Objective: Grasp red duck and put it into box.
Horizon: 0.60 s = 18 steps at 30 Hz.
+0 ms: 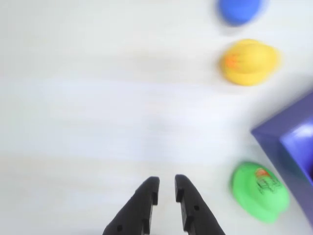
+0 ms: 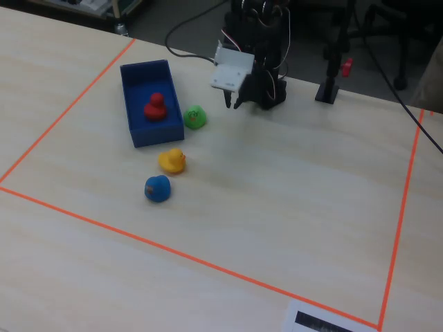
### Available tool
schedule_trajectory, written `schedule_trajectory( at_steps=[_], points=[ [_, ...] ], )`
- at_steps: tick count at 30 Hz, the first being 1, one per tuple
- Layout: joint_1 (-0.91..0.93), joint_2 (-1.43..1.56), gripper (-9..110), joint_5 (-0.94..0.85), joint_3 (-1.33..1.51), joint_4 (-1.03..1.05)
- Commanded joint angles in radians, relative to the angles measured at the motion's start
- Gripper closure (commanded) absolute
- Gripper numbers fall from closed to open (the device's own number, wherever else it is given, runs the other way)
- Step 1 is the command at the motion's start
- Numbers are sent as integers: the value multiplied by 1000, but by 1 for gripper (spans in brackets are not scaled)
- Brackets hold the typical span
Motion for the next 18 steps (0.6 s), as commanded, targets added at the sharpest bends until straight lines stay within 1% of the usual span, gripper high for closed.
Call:
schedule_trajectory(
  at_steps=[1,4,7,13,18],
  points=[
    [6,172,101,-149,347,-48],
    [11,319,101,-195,502,-12],
    [12,419,101,-198,591,49],
    [14,518,101,-172,681,60],
    [-11,554,101,-140,681,81]
  ],
)
